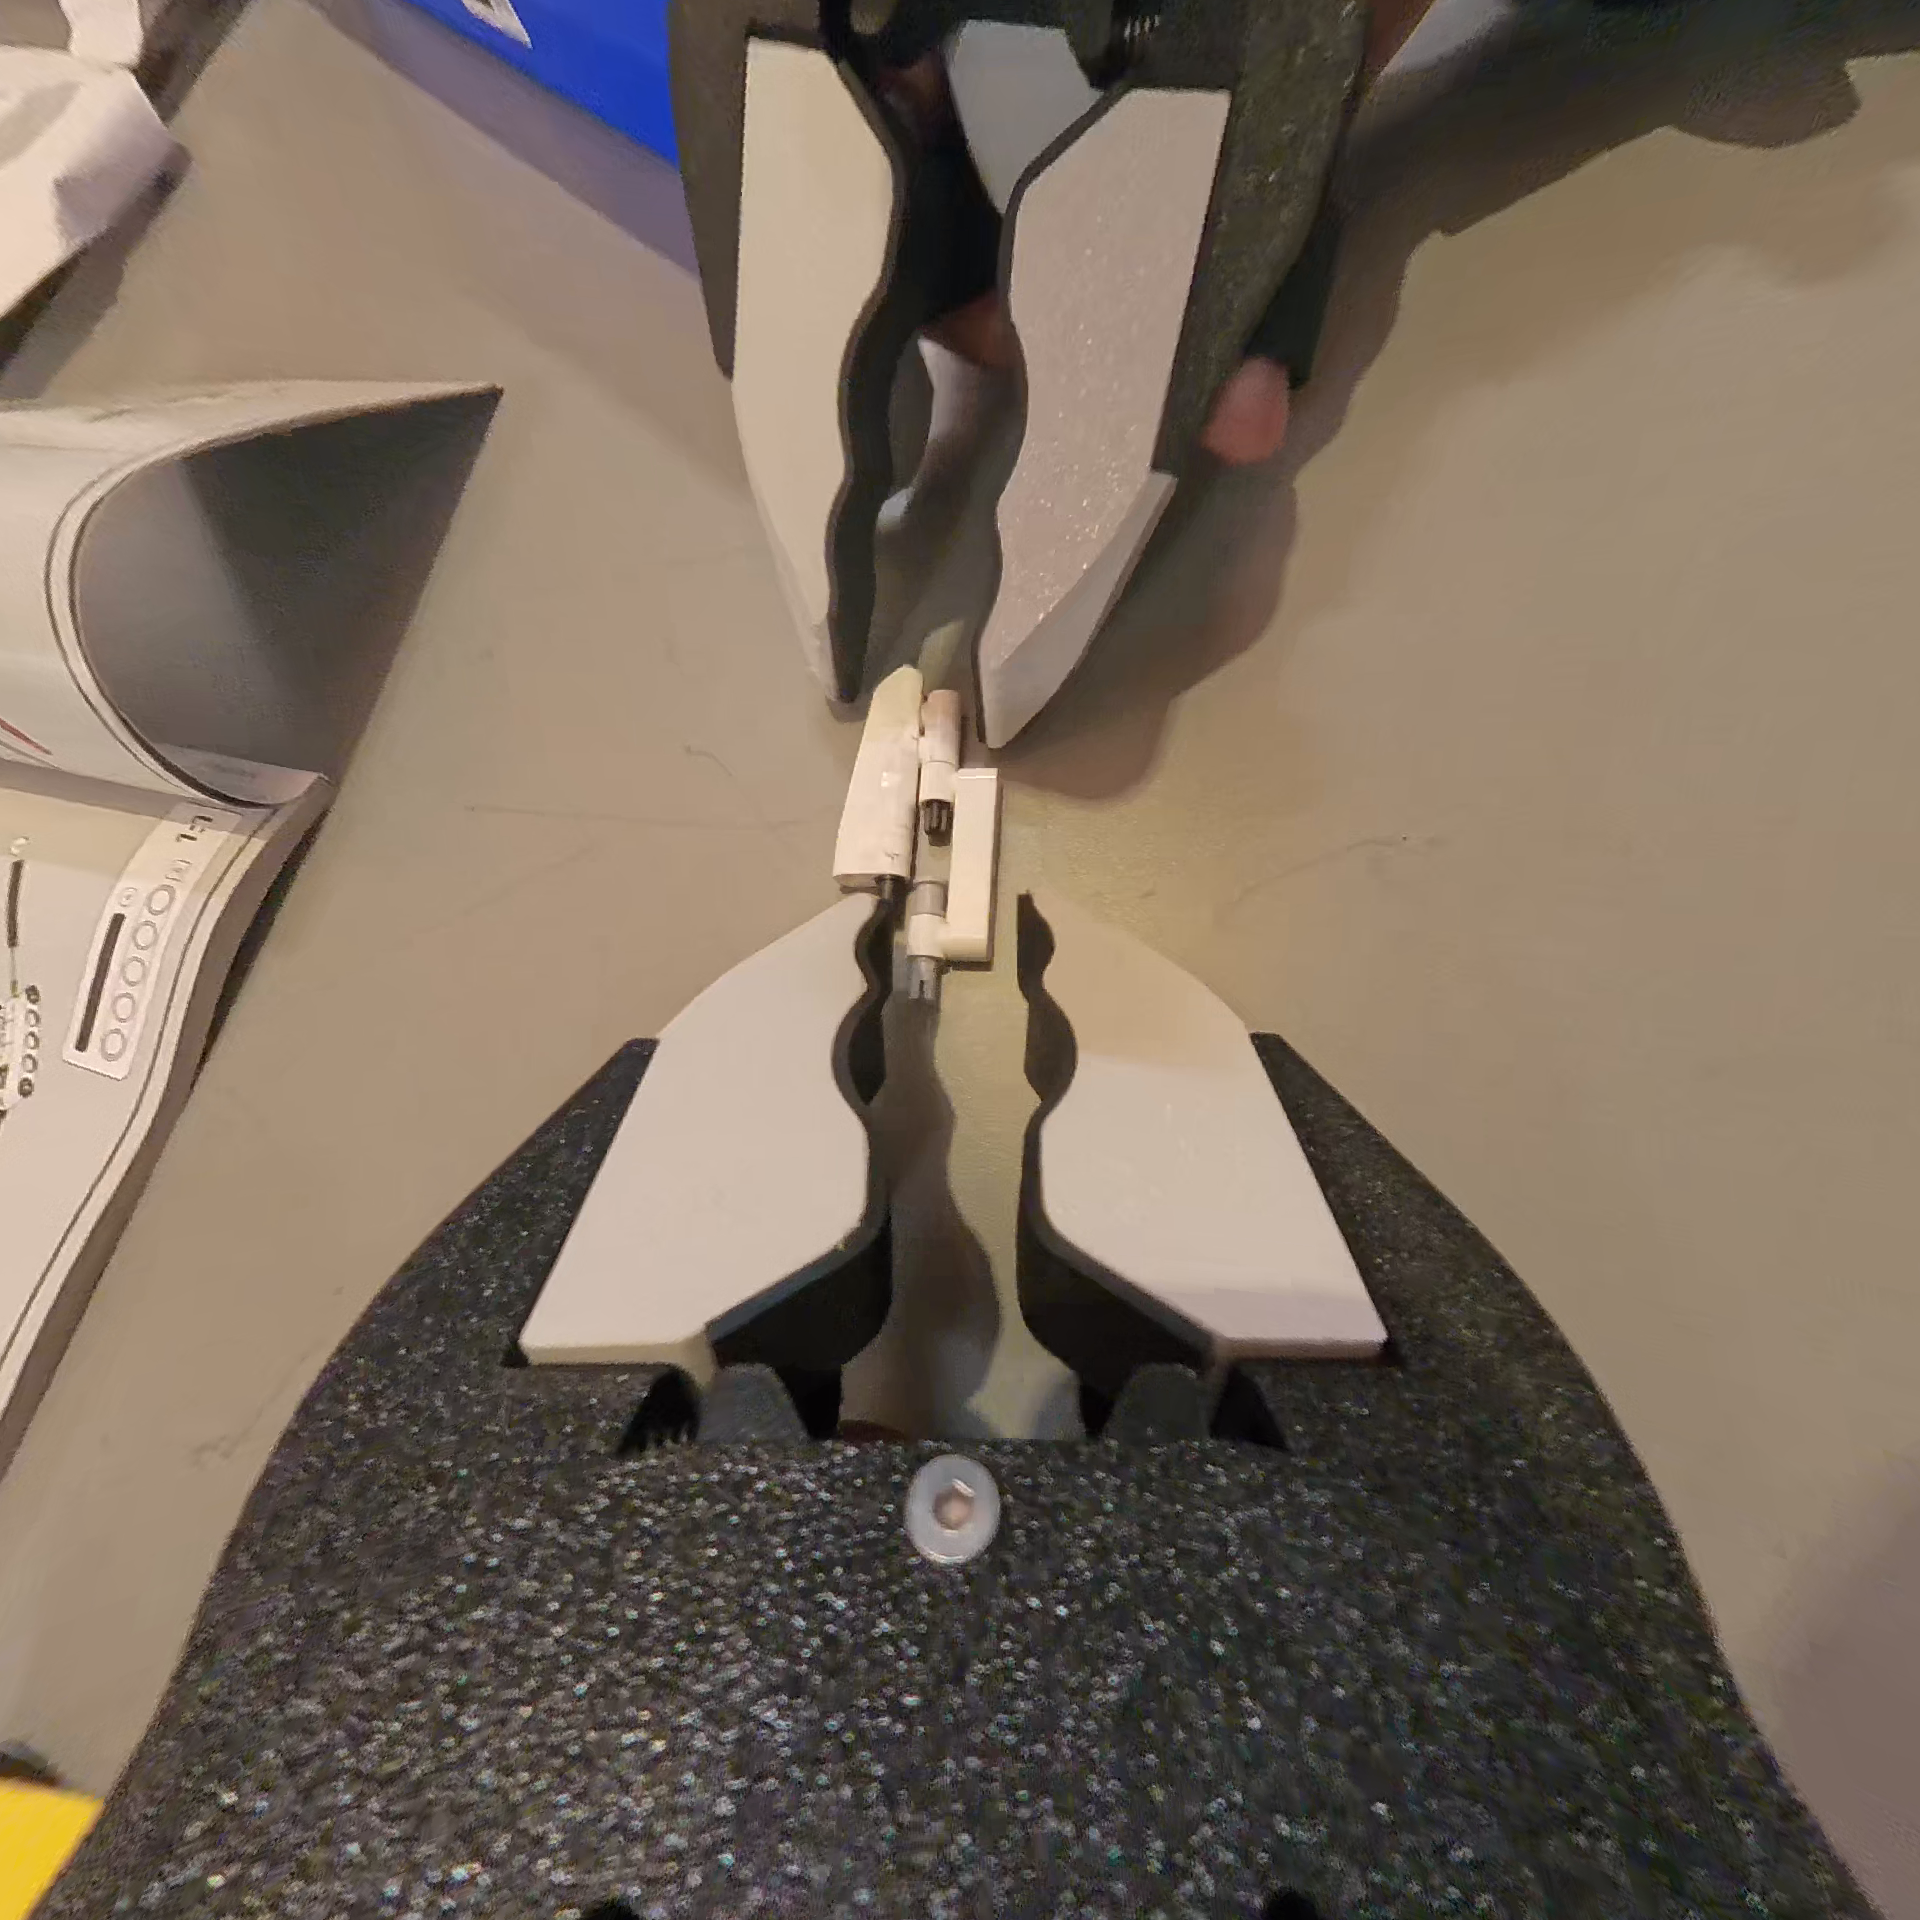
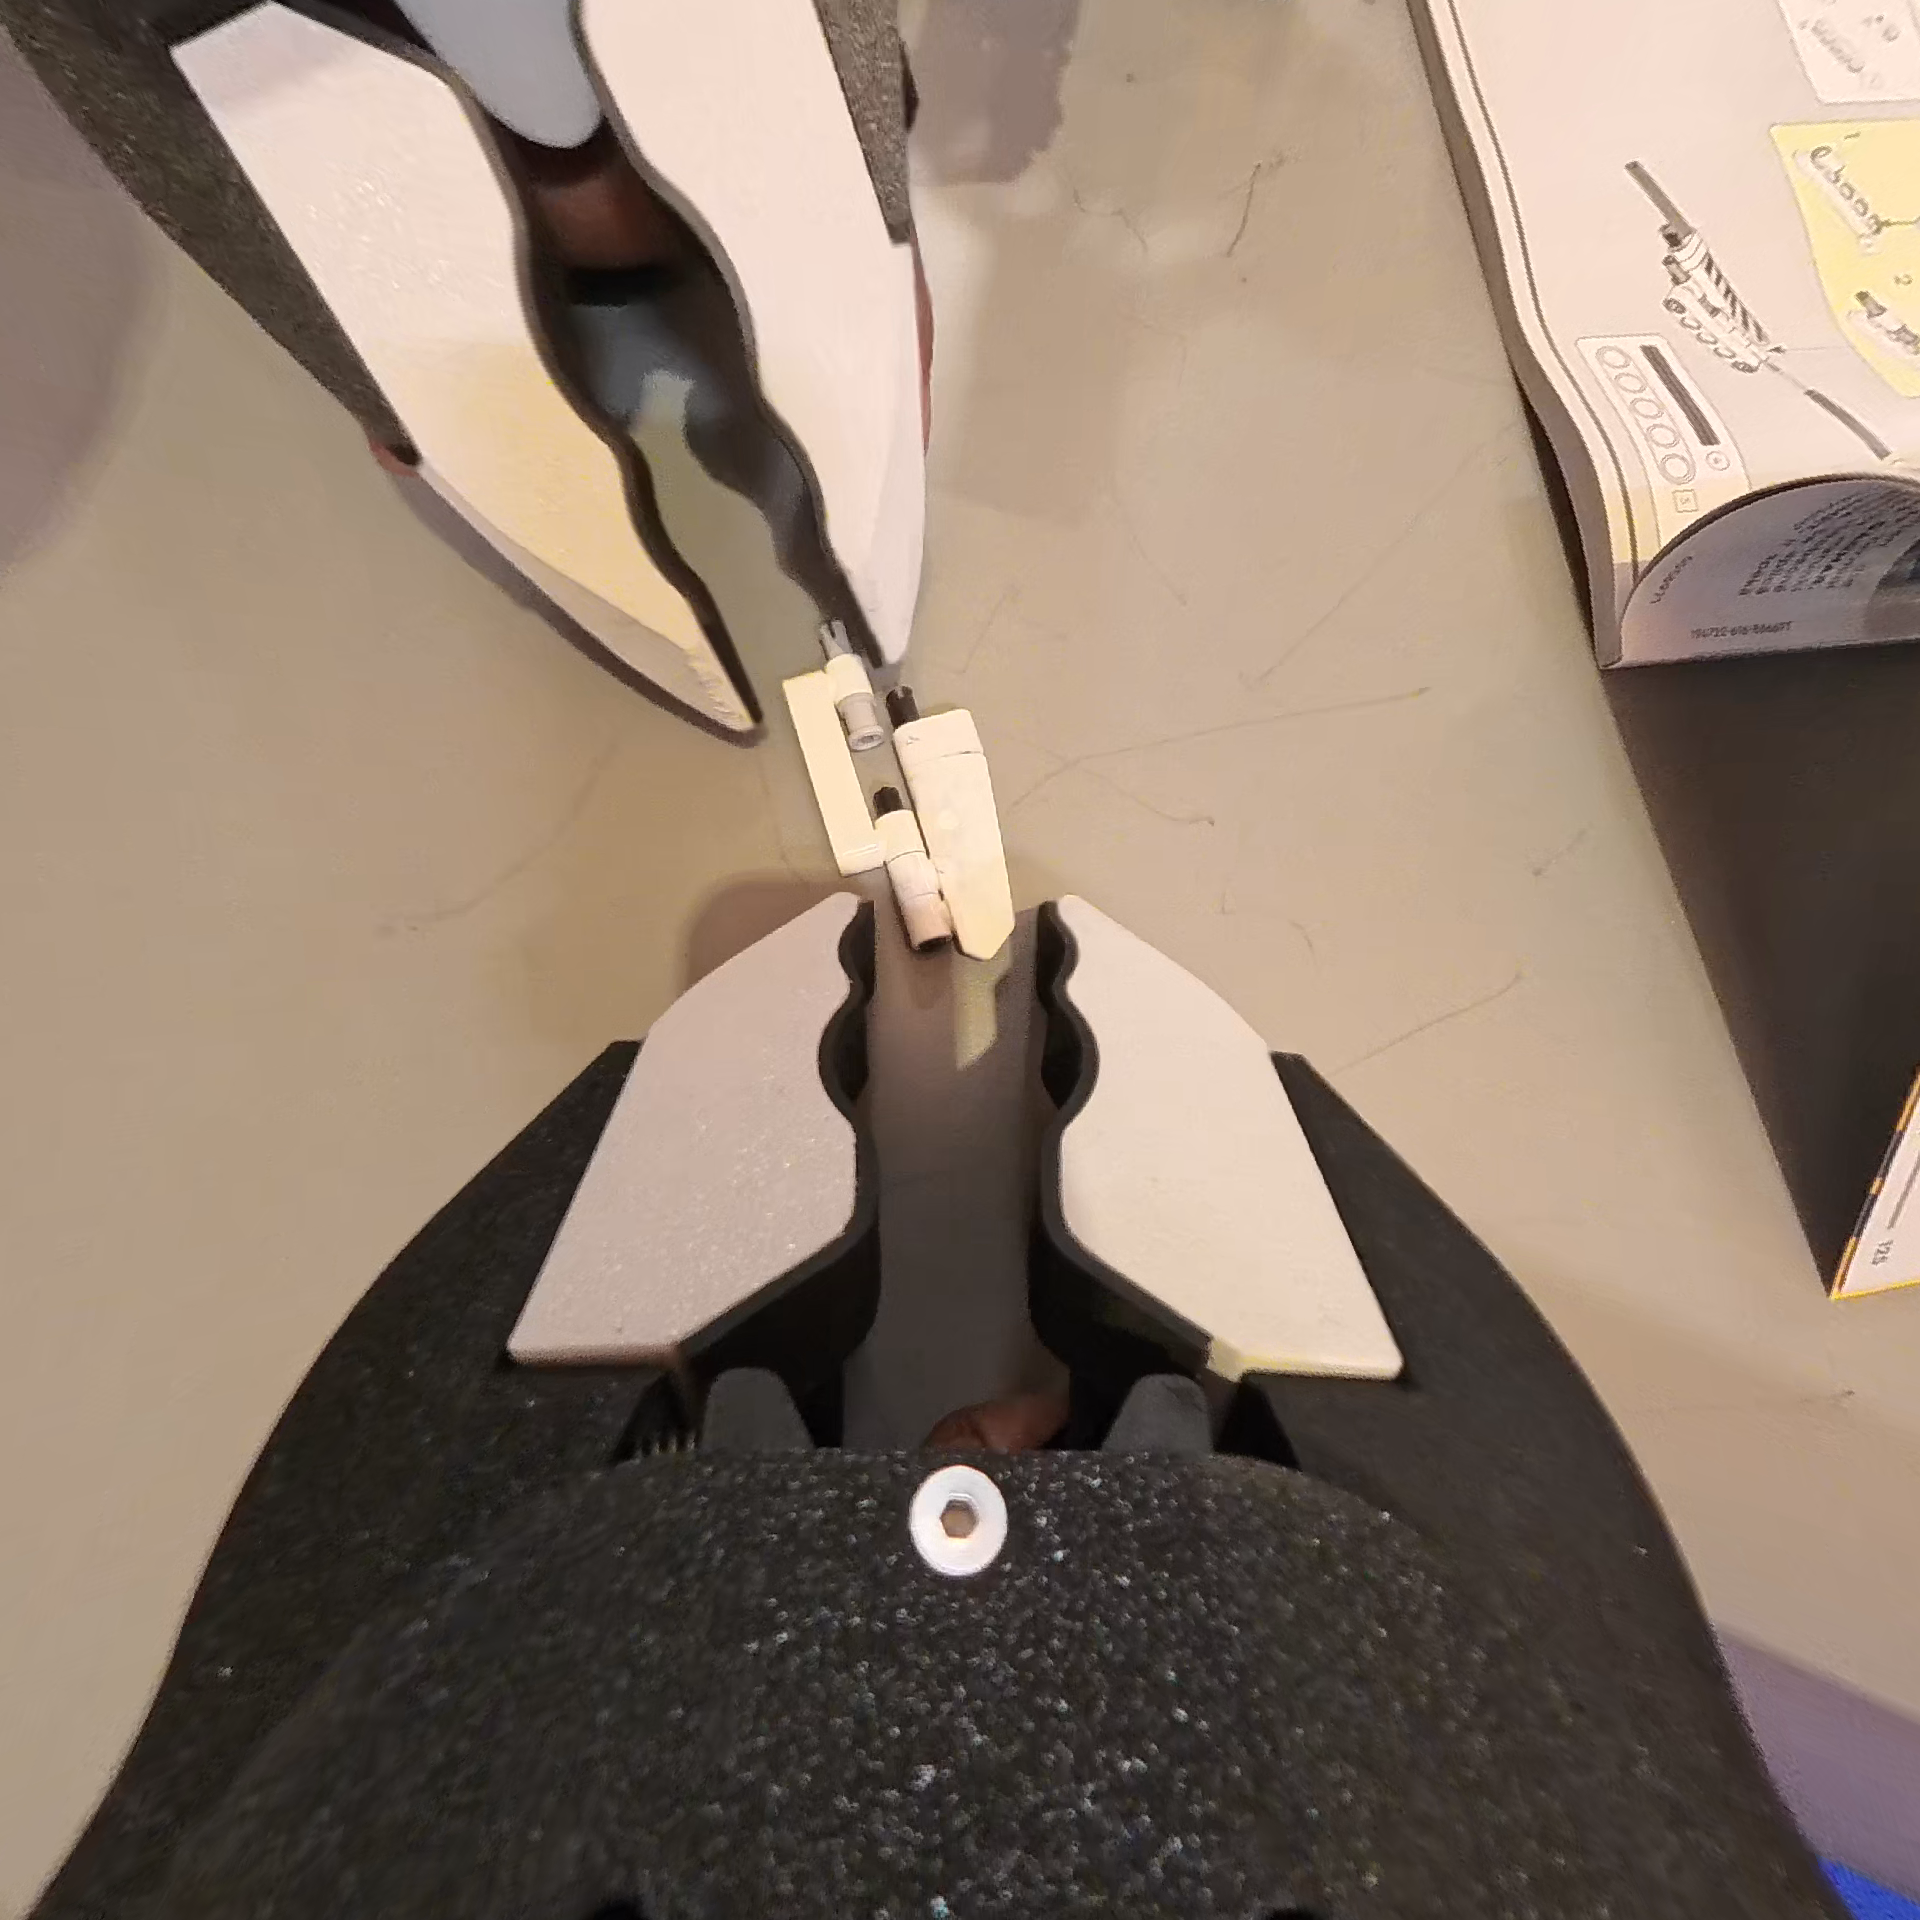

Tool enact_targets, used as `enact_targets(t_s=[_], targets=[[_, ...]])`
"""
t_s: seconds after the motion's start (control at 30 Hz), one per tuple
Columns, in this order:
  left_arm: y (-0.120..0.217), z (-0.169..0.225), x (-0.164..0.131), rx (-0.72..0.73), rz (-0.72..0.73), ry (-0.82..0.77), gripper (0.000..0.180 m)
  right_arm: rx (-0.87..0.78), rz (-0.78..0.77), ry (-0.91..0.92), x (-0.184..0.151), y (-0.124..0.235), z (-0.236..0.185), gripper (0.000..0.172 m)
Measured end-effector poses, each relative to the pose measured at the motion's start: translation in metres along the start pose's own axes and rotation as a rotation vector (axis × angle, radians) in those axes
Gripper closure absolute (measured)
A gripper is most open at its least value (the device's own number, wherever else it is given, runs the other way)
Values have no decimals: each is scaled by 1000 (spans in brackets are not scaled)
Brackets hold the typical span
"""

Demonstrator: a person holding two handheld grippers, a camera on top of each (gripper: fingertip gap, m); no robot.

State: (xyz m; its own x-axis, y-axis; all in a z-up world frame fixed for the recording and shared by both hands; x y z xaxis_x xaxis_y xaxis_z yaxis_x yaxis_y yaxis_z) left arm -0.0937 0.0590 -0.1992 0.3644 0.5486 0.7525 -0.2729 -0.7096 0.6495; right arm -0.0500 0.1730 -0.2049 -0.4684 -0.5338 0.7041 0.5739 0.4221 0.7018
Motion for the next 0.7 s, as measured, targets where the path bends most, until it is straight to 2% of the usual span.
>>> enact_targets(t_s=[0.17, 0.4, 0.57, 0.63, 0.7], targets=[[15, 0, 6, 24, 156, -1, 157, -58, 62, 4, 16, 4, 6, 141], [41, -9, 15, 90, 390, 101, 157, -307, 164, 61, 81, -3, 40, 137], [61, -16, 3, 176, 481, 119, 161, -329, 143, 76, 127, -44, 72, 134], [65, -16, 0, 163, 495, 124, 162, -280, 92, 97, 138, -68, 83, 132], [66, -13, -1, 159, 499, 117, 162, -199, -9, 128, 142, -93, 92, 122]])
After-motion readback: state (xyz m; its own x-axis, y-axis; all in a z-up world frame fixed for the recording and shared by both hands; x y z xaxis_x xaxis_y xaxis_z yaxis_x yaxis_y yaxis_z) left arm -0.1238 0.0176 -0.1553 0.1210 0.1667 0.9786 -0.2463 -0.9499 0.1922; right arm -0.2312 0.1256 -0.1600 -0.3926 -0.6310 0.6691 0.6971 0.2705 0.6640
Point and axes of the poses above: each gripper's, where its closed fingertips meet, y back along the fingers, x out of its top, z = x × y across the jaws, the point moved 6 cm from there along y, back along the fingers, and after that the axes turned 5 degrees about -x, right-handed, at the moved point
